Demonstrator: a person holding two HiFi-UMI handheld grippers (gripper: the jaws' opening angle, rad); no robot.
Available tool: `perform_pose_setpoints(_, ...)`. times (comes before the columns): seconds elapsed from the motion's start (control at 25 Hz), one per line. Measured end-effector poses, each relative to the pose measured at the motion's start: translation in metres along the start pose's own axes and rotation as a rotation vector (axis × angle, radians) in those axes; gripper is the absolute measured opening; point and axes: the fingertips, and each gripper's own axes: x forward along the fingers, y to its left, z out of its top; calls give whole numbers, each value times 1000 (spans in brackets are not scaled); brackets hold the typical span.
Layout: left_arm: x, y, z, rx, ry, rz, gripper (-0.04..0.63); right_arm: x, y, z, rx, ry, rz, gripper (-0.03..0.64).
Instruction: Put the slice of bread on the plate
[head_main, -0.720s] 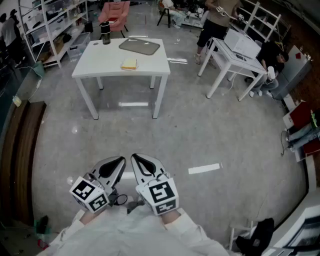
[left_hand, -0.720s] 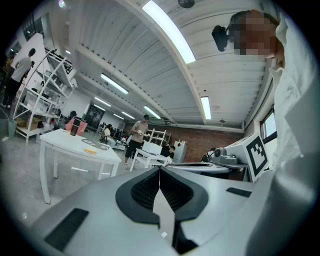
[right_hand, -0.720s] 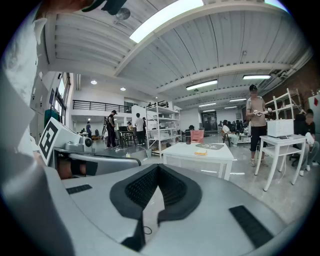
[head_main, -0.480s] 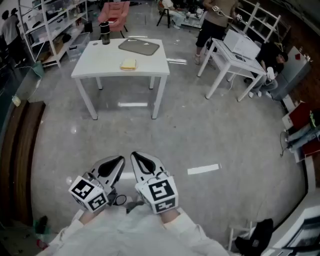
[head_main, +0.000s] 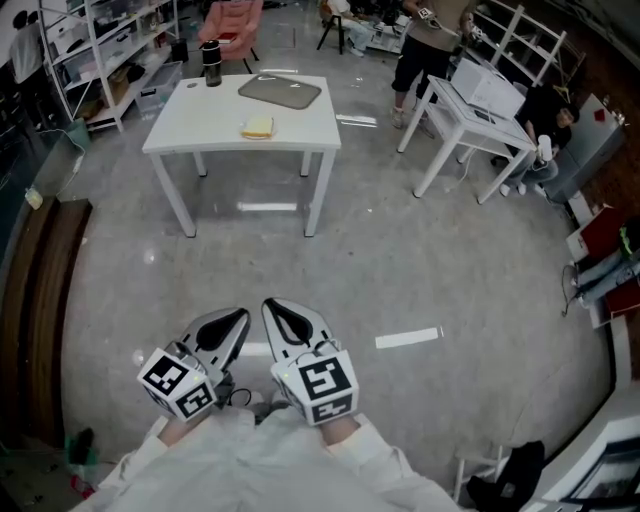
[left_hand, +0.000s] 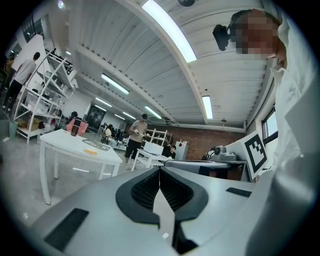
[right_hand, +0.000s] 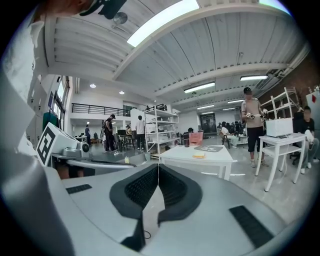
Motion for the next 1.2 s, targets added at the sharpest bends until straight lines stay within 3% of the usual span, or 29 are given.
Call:
perform_pose_setpoints(0.24,12,9,5,-7,-45,33,9,-3,-14,-7,27,-9,17,15)
perform_pose_setpoints(0.44,15,17,-13,-65,-46,67,11,2,-24,-28,47,32,51,15)
perform_pose_setpoints(0.6,22,37,-13,-72,-55,92,10,19,-51,-27,43,26,11,15)
perform_pose_setpoints(0.88,70,106,-2,-101,-33,68,11,91,-96,-27,61,54,-30,15)
perform_pose_setpoints(1.08,107,176,31,-103,-19,49,11,160,-128,-7,41,85,-55,15)
perform_pose_setpoints(1.2,130,220,52,-90,-8,26,11,201,-156,5,53,72,-121,15)
